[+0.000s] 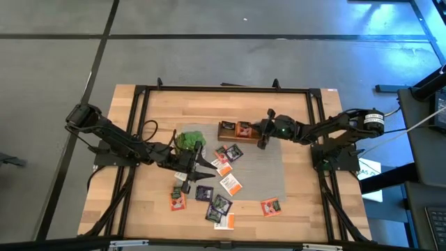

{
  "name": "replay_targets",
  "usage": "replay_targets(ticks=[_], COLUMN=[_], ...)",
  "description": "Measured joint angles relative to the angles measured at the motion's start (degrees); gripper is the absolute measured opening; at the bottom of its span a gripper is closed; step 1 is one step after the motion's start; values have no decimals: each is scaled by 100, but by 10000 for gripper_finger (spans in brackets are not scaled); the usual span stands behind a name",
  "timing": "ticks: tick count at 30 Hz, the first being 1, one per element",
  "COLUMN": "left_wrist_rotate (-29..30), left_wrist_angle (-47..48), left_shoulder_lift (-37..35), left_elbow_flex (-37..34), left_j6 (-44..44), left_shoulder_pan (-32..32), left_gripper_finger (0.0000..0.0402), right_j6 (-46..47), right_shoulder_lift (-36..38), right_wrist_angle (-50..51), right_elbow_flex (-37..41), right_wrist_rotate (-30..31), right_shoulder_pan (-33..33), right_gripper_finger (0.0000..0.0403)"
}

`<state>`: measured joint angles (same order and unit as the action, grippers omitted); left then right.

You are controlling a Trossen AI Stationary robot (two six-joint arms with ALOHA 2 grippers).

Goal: Pick & Place Tea
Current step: Put the orange tea bag into the middle section of the wooden organizer

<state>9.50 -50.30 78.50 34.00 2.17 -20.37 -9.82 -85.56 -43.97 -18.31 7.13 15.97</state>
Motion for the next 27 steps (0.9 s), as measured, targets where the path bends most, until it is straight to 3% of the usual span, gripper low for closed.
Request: replay_targets(ticks=[15, 22, 27], left_wrist_rotate=[0, 0, 0], left_wrist_angle=[68, 83, 83], left_shoulder_lift=[2, 2, 2], left_elbow_flex=[2, 2, 2], left_j6=[0, 0, 2], left_shoulder_pan=[-1, -1, -1], left_gripper_finger=[119, 117, 116], right_j6=[-110, -95, -71], right_shoulder_lift=[0, 0, 146], right_wrist_angle=[4, 4, 20], right_elbow_flex=[0, 0, -20], right_wrist_rotate=[-279, -248, 122], right_shoulder_pan=[-4, -4, -16], right_gripper_finger=[14, 76, 126])
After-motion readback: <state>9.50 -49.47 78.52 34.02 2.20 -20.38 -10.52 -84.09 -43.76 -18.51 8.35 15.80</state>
